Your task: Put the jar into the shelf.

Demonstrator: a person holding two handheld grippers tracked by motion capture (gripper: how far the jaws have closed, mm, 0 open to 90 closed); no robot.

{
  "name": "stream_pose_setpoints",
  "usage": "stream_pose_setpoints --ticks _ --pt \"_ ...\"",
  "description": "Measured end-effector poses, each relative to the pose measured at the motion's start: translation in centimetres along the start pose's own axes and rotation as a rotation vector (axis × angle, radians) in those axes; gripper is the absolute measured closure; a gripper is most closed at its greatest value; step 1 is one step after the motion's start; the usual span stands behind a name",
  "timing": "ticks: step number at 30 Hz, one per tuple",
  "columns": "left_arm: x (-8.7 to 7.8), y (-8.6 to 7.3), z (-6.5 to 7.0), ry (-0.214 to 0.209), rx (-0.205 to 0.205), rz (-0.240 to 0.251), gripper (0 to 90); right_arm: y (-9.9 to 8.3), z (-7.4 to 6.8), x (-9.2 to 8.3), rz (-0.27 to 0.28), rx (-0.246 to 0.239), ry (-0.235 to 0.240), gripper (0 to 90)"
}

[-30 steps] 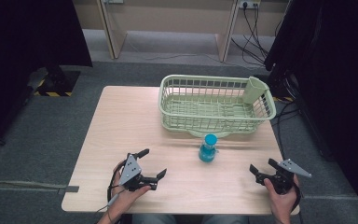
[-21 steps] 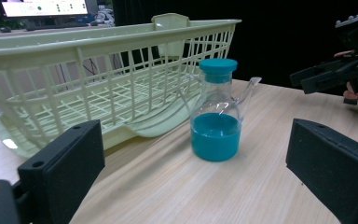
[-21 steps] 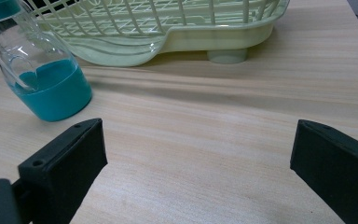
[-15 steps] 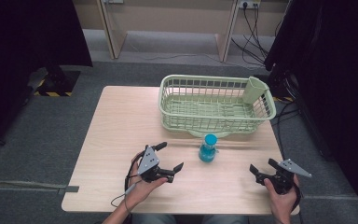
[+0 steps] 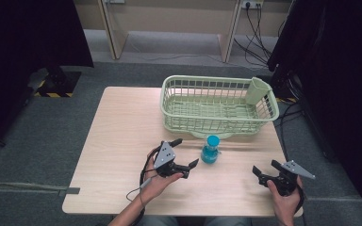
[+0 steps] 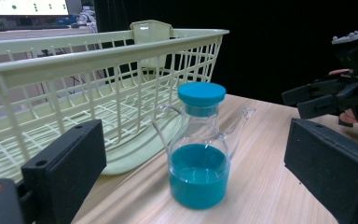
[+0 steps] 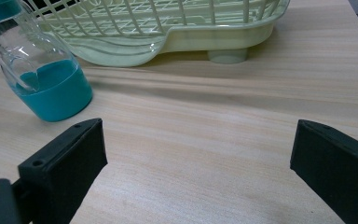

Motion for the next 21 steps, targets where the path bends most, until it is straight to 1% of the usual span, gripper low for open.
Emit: stream_pose_setpoints --ticks 10,14,19,21 --pt "2.5 1.0 0.2 -0.013 -0.003 -0.012 5.9 0.0 0.0 0.0 0.000 0.000 0.000 3.5" --pt "3.6 1.4 0.2 -0.019 -0.001 -0.026 7.3 0.0 0.0 0.0 0.000 0.001 0.001 3.5" --pt "5.0 1.7 0.2 -0.018 -0.002 -0.044 11.1 0.0 0.0 0.0 0.001 0.004 0.002 3.5" --pt "5.3 1.7 0.3 -0.018 -0.003 -0.047 13.2 0.0 0.0 0.0 0.000 0.003 0.002 3.5"
Point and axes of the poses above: each handheld gripper's, and its own axes: x roughly forward along the jaws, y roughly out of its top, z roughly to its right, the point moved 1 cm from there along x, roughly forward along the jaws, and after that the axes turned 8 degrees about -z, right-handed, at the moved point
